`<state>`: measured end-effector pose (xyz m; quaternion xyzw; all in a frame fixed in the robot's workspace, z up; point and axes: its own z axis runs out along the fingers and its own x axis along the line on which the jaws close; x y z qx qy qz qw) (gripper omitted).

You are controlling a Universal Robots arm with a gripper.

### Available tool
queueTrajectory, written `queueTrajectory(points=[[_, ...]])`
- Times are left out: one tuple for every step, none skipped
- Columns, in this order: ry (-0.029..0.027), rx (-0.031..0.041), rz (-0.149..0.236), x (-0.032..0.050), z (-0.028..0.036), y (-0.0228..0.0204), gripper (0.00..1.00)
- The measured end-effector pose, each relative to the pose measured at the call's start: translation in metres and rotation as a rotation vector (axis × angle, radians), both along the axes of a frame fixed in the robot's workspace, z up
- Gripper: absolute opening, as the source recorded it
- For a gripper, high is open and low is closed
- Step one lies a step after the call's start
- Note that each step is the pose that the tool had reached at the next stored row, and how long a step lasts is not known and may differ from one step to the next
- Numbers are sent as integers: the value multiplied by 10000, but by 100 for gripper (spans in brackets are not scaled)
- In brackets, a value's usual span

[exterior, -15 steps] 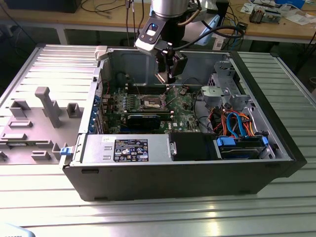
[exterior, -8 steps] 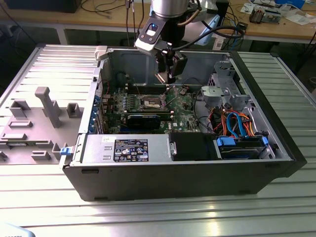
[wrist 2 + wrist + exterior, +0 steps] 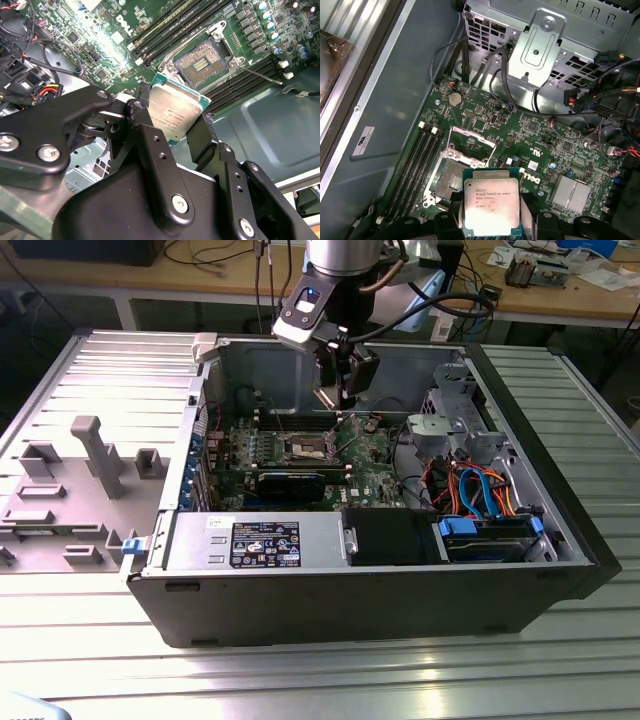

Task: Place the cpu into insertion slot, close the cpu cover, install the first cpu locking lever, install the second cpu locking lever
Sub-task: 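Place the cpu into insertion slot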

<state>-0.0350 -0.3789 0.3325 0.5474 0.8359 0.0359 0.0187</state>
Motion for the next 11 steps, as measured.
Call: queueTrajectory(points=[[0,0,-6,0,0,0,54],[0,0,-12,0,-1,0,54],[0,0,-21,0,-1,0,54],[-1,0,-26,0,-1,0,54],[0,0,-36,0,-1,0,54],[-1,0,-46,0,-2,0,54],[0,0,-55,0,-2,0,54],[0,0,-61,0,-2,0,54],[0,0,-67,0,-2,0,54],[0,0,-77,0,-3,0,54],[0,0,-83,0,-3,0,54]])
